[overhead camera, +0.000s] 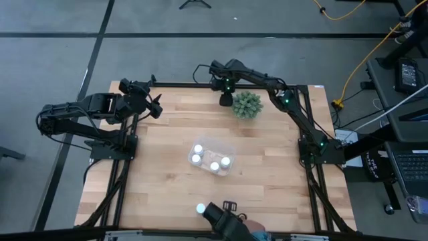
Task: Pick and place pill bottles into a basket
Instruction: Put the white pill bottle into the transparent bin
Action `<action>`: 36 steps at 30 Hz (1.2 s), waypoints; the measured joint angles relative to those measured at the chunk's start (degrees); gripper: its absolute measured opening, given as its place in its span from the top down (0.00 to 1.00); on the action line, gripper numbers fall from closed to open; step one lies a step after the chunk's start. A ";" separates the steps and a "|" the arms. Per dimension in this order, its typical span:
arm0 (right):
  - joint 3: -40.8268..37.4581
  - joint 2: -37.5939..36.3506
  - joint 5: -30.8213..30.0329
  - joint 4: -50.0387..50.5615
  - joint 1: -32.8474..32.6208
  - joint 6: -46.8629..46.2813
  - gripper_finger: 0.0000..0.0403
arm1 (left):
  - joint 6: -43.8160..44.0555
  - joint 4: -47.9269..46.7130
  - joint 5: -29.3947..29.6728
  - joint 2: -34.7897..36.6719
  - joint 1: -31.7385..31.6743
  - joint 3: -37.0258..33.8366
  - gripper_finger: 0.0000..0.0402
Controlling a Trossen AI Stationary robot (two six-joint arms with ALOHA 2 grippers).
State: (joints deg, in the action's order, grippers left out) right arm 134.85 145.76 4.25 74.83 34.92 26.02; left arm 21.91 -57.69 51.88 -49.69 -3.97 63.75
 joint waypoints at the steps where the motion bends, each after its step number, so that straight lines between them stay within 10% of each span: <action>1: 0.02 -0.54 -0.07 -0.06 -0.33 0.00 0.61 | 0.00 0.00 0.00 0.00 0.00 0.00 0.20; 18: 0.11 -18.93 4.43 -11.93 -6.90 -10.25 0.61 | -0.02 0.07 -1.49 -0.02 0.00 0.00 0.20; 36: -4.44 -26.56 0.99 -30.25 -29.19 -16.83 0.61 | -4.74 4.15 -9.82 5.46 2.32 0.00 0.20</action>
State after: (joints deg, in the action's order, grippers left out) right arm 130.40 119.20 5.24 44.57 5.73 9.19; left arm 17.17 -53.54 42.05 -44.23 -1.64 63.75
